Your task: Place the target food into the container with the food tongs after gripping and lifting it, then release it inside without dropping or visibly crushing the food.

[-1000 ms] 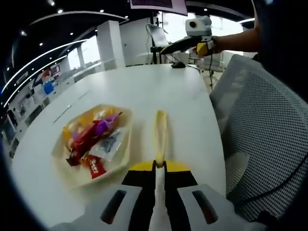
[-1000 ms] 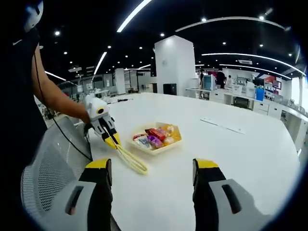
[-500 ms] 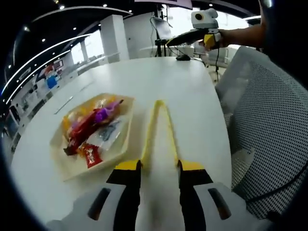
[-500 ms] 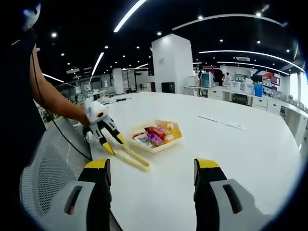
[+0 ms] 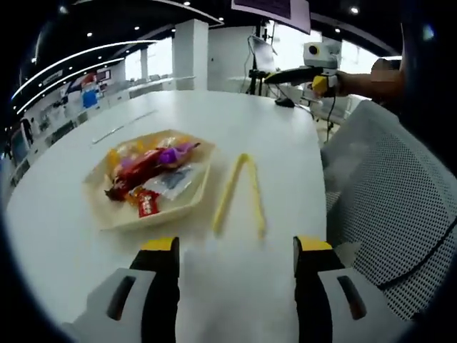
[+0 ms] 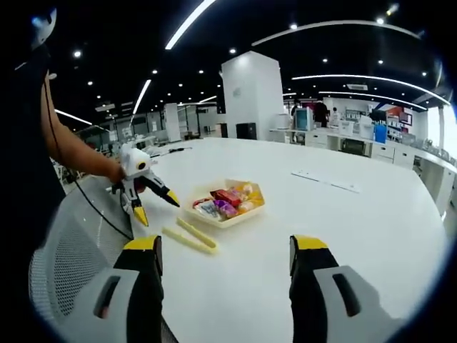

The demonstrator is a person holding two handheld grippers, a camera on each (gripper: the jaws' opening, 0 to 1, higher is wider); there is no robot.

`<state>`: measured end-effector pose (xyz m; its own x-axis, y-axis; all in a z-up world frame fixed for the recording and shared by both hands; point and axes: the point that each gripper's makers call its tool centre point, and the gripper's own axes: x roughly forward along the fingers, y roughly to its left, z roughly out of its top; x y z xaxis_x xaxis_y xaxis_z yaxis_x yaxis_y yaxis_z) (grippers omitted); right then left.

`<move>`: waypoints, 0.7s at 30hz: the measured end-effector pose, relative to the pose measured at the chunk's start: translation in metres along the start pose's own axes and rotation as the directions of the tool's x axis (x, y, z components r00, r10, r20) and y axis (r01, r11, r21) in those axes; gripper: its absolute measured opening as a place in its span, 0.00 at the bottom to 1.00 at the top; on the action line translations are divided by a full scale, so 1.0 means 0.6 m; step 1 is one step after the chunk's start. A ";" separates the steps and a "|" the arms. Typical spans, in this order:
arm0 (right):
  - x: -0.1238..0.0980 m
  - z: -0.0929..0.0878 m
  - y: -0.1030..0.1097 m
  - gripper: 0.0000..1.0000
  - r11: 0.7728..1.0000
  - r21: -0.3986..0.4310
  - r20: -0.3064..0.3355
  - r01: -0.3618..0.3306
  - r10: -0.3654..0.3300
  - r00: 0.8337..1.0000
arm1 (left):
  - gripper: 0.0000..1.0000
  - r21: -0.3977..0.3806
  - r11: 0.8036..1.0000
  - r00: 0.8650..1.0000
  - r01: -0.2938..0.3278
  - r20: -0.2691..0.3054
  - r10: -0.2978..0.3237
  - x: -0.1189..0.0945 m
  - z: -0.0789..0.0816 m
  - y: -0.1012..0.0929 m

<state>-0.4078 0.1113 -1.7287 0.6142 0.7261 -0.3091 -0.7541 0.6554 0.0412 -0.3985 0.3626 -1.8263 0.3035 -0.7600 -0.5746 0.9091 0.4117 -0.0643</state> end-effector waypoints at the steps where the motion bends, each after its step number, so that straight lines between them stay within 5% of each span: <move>1: -0.001 0.000 -0.003 0.73 1.000 -0.004 -0.001 0.005 -0.005 1.000 | 0.69 -0.020 0.999 0.999 -0.027 0.020 0.027 -0.012 0.005 0.009; 4: -0.002 0.002 -0.014 0.76 1.000 -0.006 0.000 0.023 -0.023 1.000 | 0.81 -0.043 0.992 0.986 -0.117 0.115 0.122 -0.048 0.034 0.035; 11: -0.002 -0.005 -0.029 0.89 0.996 -0.057 -0.026 0.070 -0.072 0.997 | 0.99 -0.069 0.974 0.958 -0.214 0.179 0.223 -0.114 0.056 0.064; 13: -0.005 -0.014 -0.043 0.99 0.989 -0.072 -0.035 0.128 -0.131 0.991 | 1.00 -0.066 0.967 0.948 -0.247 0.190 0.255 -0.133 0.055 0.073; 21: -0.013 -0.047 -0.042 1.00 0.983 -0.081 -0.054 0.166 -0.171 0.984 | 1.00 -0.095 0.939 0.913 -0.330 0.221 0.343 -0.174 0.040 0.083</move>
<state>-0.4005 0.0832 -1.7540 0.7205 0.5915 -0.3620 -0.6581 0.7478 -0.0881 -0.3779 0.4502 -1.7501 0.6521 -0.6637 -0.3665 0.7264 0.6853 0.0514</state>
